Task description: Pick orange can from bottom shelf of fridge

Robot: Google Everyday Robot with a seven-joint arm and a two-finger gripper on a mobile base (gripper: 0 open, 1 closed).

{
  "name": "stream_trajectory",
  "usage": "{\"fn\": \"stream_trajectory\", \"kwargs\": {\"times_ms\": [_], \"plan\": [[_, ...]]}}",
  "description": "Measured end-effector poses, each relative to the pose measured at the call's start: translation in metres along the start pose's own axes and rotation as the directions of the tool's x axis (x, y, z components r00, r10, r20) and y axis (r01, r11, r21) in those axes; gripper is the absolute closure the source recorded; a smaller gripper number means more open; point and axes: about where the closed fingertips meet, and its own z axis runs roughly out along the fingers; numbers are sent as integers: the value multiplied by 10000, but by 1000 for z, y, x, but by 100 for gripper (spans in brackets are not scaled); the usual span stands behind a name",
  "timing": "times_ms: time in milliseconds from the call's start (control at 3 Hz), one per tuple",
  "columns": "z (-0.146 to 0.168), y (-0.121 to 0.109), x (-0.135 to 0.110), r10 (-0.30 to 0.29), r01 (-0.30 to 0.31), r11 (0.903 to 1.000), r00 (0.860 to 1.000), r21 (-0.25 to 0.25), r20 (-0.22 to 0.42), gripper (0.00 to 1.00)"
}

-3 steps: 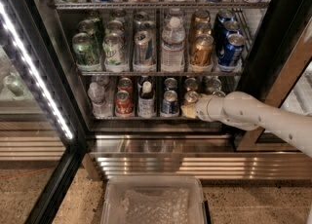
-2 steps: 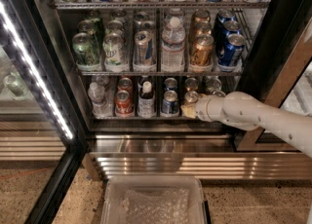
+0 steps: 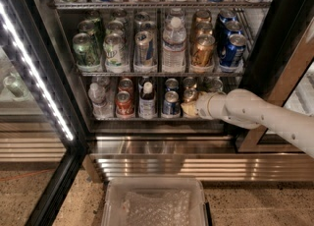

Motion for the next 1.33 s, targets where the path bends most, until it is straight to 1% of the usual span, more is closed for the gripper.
{"fn": "stream_trajectory", "kwargs": {"times_ms": [333, 667, 1000, 1333], "plan": [[-3, -5, -13, -131, 129, 9999, 9996, 57, 261, 100], [-16, -16, -44, -343, 335, 9994, 9953, 110, 905, 100], [-39, -27, -50, 115, -116, 9999, 9935, -2, 1130, 100], [-78, -30, -54, 377, -375, 9993, 9867, -42, 1579, 100]]}}
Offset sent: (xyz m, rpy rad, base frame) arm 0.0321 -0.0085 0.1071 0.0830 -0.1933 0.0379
